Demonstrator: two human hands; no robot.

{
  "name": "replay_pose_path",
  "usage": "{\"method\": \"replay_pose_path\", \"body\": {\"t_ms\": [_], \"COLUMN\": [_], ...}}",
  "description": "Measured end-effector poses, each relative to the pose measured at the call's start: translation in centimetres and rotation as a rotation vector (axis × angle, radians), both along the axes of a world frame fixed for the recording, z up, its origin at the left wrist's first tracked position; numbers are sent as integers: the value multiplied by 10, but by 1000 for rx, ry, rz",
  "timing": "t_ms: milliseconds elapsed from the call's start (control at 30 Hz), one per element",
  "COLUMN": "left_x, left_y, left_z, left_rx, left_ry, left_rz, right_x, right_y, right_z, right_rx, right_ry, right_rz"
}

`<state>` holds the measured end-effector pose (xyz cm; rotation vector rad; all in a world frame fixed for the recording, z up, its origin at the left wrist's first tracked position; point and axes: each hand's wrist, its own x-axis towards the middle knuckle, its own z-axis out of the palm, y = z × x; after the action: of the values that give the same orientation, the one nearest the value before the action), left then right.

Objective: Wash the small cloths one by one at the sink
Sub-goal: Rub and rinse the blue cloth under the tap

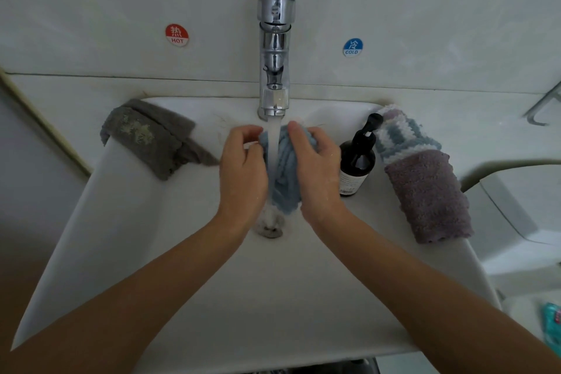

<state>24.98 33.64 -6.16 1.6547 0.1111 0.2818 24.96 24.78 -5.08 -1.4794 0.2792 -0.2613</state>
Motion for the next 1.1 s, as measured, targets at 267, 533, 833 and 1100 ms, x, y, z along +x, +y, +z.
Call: {"method": "replay_pose_path", "body": {"t_ms": [267,533,833,1100], "left_x": [-14,1,-4,-18], "left_y": [-12,1,-2,-11], "left_z": [-1,11,4,11], "left_rx": [192,-23,-5,55], "left_ry": [-6,71,128,3], "left_rz": [-107,128,83,-12], "right_x": [-3,-12,-20,-11], "right_y": [-4,12,19,16], "right_z": [0,0,-11,-7], "right_rx": [147,85,-19,-103], "right_ry": [55,44,-81,89], "right_rz": [13,150,152,44]}}
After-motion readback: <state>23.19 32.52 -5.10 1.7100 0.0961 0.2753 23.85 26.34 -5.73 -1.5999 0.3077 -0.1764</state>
